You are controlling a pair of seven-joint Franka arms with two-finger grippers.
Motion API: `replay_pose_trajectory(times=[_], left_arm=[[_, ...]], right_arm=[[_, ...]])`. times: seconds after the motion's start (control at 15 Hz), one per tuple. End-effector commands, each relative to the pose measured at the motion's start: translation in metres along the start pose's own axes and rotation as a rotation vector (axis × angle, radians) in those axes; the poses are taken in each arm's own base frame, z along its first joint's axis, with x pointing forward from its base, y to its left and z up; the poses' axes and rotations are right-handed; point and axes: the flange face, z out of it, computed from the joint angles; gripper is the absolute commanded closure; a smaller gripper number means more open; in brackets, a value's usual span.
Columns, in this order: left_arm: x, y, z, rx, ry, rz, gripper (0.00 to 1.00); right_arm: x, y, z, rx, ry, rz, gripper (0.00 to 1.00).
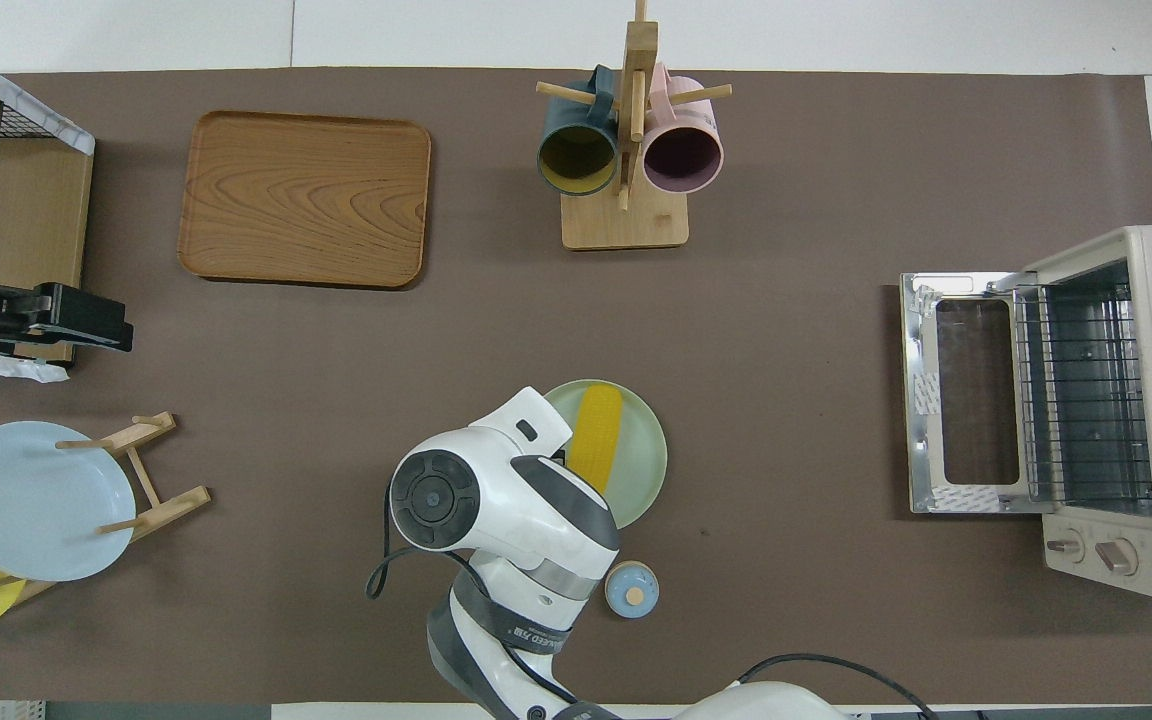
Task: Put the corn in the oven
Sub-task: 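Grasp the edge of the green plate with the right gripper, then carry the plate with corn toward the open oven with the right gripper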
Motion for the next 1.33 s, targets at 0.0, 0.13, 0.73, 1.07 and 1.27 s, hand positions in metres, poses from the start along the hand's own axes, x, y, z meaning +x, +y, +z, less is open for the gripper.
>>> replay_pose_trajectory(times=[0.0,0.13,0.73,1.07,1.27], left_arm=[[-0.002,0.002,0.000,0.021,-0.011,0.006,0.00],[-0.002,-0.001,-0.001,0.020,-0.009,-0.001,0.00],[-0.002,-0.003,-0.001,0.012,-0.010,-0.012,0.00],[-0.003,0.003,0.001,0.013,-0.015,0.000,0.00],[-0.005,0.003,0.001,0.014,-0.022,0.001,0.00]], right_arm=[[0.006,0.012,-0.009,-0.078,0.019,-0.061,1.00],[0.015,0.015,-0.027,-0.133,-0.010,-0.159,1.00],[0.072,0.100,-0.084,-0.239,-0.076,-0.184,1.00],[0.071,0.196,-0.105,-0.233,-0.117,-0.235,1.00],[0.074,0.234,-0.108,-0.234,-0.138,-0.228,1.00]])
